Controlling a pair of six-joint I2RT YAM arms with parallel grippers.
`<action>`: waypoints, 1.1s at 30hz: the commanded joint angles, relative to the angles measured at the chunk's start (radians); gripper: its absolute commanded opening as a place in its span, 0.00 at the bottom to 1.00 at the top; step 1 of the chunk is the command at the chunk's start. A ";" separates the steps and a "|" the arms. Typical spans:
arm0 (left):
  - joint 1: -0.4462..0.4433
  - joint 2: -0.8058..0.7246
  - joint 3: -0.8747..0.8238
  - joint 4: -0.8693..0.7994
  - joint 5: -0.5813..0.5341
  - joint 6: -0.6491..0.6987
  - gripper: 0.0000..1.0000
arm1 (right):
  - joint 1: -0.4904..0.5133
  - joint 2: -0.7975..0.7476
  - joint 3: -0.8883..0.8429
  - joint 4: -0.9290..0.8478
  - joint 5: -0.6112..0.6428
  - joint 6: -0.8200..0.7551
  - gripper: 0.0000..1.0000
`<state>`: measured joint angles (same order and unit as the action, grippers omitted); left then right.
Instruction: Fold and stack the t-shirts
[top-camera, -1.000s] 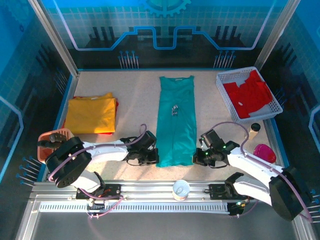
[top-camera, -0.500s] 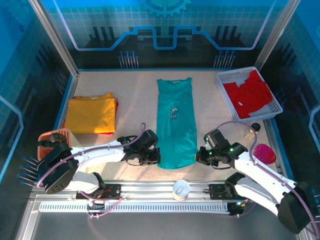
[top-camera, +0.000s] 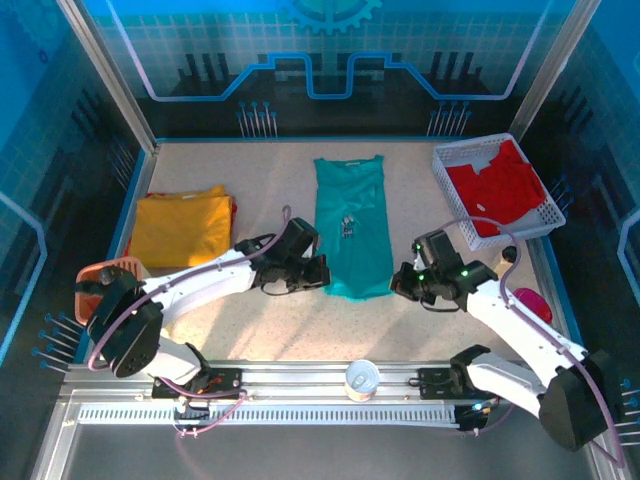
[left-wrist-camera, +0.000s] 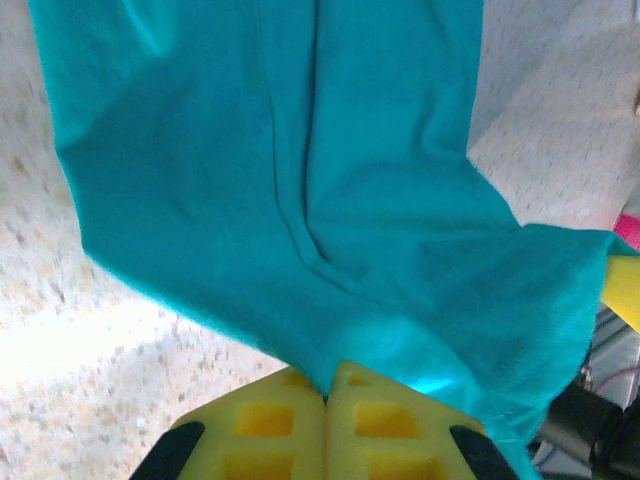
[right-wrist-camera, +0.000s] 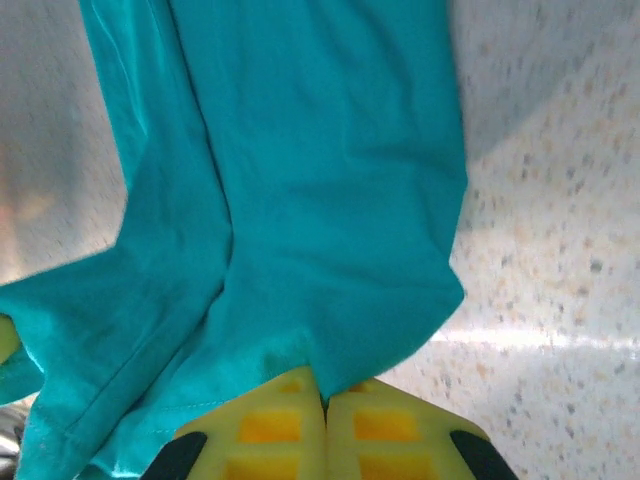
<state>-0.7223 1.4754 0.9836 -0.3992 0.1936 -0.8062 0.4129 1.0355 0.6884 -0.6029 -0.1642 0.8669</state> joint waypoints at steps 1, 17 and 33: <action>0.046 0.044 0.093 -0.051 0.026 0.080 0.00 | -0.040 0.049 0.089 0.029 -0.012 -0.058 0.00; 0.171 0.242 0.386 -0.122 0.056 0.183 0.00 | -0.185 0.351 0.358 0.089 -0.126 -0.192 0.00; 0.251 0.367 0.459 -0.106 0.046 0.205 0.00 | -0.241 0.623 0.560 0.100 -0.188 -0.259 0.00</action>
<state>-0.4824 1.8206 1.3991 -0.4927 0.2256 -0.6342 0.1917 1.6318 1.2118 -0.5125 -0.3225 0.6304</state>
